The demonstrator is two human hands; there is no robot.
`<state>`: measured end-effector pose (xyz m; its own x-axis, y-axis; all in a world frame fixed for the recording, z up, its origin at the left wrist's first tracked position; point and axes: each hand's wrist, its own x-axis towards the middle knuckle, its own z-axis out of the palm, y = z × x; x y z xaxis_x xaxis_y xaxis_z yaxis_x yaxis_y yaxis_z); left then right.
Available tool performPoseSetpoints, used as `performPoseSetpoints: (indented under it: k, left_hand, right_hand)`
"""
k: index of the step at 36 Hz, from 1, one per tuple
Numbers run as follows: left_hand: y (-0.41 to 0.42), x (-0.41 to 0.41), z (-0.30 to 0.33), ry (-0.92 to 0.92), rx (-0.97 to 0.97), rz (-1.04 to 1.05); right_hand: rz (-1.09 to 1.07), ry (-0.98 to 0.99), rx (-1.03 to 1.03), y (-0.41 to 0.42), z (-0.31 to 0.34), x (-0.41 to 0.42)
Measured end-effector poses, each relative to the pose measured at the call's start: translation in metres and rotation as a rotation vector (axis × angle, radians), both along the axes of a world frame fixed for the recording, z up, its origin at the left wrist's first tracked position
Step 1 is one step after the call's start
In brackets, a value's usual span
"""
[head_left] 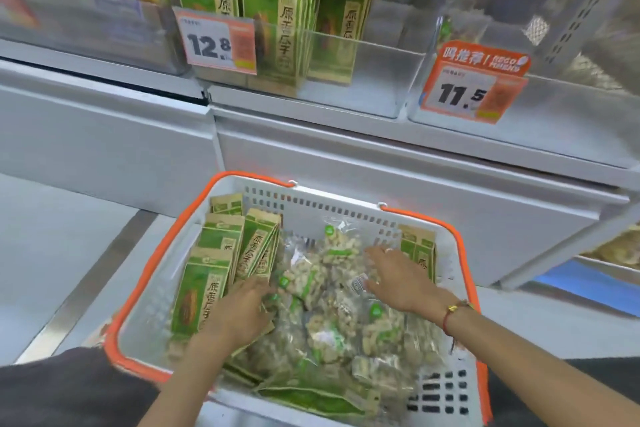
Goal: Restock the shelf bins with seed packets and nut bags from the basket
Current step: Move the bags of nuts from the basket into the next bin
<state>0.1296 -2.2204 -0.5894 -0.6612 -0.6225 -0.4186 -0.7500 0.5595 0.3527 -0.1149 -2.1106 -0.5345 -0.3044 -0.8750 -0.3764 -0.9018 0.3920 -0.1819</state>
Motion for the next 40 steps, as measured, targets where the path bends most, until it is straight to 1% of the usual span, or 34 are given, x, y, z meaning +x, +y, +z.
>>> performPoseSetpoints:
  k: [2,4,8,12,13,15,18,19,21,24,25,27,29,31,35,37,40]
  left_hand:
    - [0.004,0.003,-0.008,-0.034,-0.022,-0.027]
    - [0.007,0.004,-0.012,-0.014,-0.048,-0.030]
    - [0.009,0.005,-0.015,0.054,-0.038,-0.006]
    - [0.005,0.001,-0.013,0.040,0.003,0.014]
    - [0.004,-0.002,-0.011,0.060,0.016,0.038]
    - [0.003,-0.009,-0.007,0.163,0.047,0.108]
    - [0.007,-0.027,0.010,0.346,0.205,0.264]
    - [0.009,-0.034,0.017,0.403,0.281,0.310]
    - [0.014,-0.045,0.028,0.515,0.378,0.360]
    - [0.015,-0.051,0.045,0.631,0.490,0.354]
    - [0.014,-0.051,0.050,0.657,0.560,0.325]
    - [0.012,-0.049,0.061,0.670,0.678,0.265]
    - [0.008,-0.046,0.068,0.684,0.756,0.254]
    - [0.006,-0.045,0.073,0.706,0.807,0.276]
    - [0.006,-0.049,0.075,0.692,0.764,0.379]
    - [0.007,-0.051,0.072,0.681,0.743,0.436]
    - [0.012,-0.053,0.069,0.681,0.788,0.469]
  right_hand:
    - [-0.057,-0.026,-0.002,0.002,-0.013,0.002]
    - [-0.158,-0.081,0.039,0.003,-0.024,0.006]
    - [-0.214,-0.031,0.014,-0.007,-0.034,0.010]
    - [-0.219,-0.141,-0.031,-0.011,-0.033,0.011]
    - [-0.218,-0.164,-0.037,-0.011,-0.030,0.013]
    - [-0.233,-0.246,-0.054,-0.012,-0.023,0.015]
    - [-0.305,-0.466,-0.106,-0.017,-0.006,0.016]
    - [-0.343,-0.586,-0.115,-0.019,0.002,0.018]
    - [-0.428,-0.888,-0.106,-0.019,0.015,0.020]
    - [-0.499,-1.330,-0.033,-0.018,0.024,0.020]
    - [-0.513,-1.439,0.006,-0.018,0.025,0.020]
    - [-0.560,-1.553,0.086,-0.017,0.027,0.017]
    - [-0.607,-1.592,0.147,-0.016,0.030,0.012]
    - [-0.621,-1.572,0.164,-0.014,0.035,0.007]
    - [-0.586,-1.483,0.120,-0.010,0.047,-0.001]
    - [-0.533,-1.385,0.077,-0.009,0.054,0.000]
    - [-0.443,-1.147,-0.025,-0.009,0.054,0.003]
